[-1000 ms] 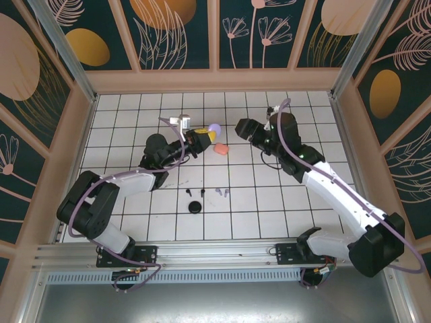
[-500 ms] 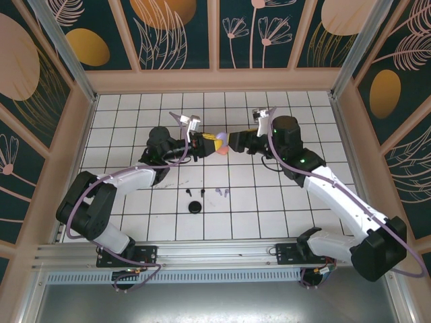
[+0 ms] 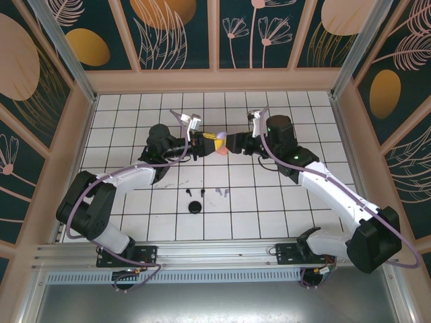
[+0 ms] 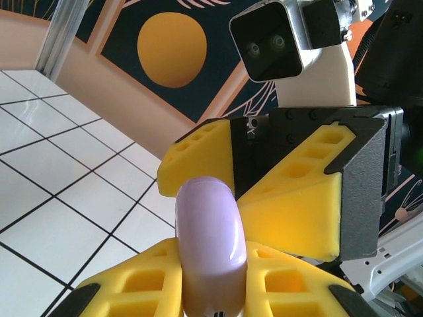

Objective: Insert the wireless bluetooth earbuds into the charging case

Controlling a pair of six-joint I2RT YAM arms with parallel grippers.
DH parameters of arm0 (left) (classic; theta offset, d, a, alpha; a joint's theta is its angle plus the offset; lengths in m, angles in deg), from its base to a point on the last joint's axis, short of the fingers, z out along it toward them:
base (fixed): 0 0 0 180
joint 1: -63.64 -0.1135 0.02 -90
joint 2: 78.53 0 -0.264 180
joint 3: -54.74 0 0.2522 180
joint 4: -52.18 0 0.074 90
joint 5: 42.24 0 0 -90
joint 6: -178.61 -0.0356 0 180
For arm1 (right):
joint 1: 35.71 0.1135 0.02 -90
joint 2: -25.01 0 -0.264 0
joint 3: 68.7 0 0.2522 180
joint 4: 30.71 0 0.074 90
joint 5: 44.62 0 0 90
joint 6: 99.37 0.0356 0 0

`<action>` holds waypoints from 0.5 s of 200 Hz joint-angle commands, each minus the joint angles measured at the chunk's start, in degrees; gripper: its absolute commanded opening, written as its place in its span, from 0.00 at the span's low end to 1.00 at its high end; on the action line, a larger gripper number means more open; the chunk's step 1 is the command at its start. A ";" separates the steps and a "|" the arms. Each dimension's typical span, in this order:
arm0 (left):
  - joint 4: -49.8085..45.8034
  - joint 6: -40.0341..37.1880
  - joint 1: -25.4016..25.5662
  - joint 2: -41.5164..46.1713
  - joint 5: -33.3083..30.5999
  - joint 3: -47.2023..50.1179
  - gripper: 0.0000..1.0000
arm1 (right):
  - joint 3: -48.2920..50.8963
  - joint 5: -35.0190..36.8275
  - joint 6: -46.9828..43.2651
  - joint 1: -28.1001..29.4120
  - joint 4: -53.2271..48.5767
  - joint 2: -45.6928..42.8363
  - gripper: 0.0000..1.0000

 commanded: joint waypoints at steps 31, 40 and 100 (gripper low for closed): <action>1.32 0.45 0.03 0.96 2.61 -1.62 0.00 | 1.34 3.82 0.94 -3.62 1.45 1.24 0.61; 1.39 0.46 0.03 1.32 2.61 -1.47 0.00 | 1.84 4.00 1.34 -4.38 1.46 1.18 0.60; 1.56 0.32 0.03 1.69 2.09 -1.13 0.00 | 3.56 0.95 2.60 -6.13 1.22 -3.57 0.60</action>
